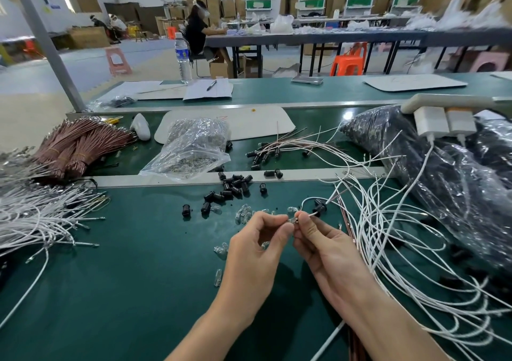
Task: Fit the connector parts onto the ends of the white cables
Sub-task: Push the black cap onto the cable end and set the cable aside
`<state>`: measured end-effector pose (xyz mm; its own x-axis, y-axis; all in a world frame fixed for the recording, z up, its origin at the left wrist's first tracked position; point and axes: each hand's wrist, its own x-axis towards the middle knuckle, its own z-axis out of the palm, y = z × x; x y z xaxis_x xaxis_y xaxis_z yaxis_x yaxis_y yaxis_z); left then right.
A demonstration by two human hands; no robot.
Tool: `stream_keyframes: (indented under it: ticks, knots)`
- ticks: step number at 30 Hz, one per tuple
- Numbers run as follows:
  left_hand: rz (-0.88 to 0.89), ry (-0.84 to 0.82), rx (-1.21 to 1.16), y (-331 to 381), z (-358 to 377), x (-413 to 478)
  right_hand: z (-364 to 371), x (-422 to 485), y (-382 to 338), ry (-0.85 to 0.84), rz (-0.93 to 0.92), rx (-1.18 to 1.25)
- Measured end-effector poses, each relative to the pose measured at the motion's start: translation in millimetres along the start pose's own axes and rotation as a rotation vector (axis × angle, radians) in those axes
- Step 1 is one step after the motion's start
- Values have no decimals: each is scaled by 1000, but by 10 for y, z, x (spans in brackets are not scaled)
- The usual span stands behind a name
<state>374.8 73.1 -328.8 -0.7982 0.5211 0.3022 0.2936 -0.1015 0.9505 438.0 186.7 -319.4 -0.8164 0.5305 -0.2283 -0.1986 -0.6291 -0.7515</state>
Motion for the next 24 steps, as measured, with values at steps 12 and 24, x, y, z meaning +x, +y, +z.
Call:
stream_keyframes:
  ticks: [12, 24]
  knots:
    - [52, -5, 47, -7, 10, 3, -19, -12, -20, -19, 2, -40]
    - [446, 6, 607, -12, -85, 35, -27, -16, -44, -72, 65, -65]
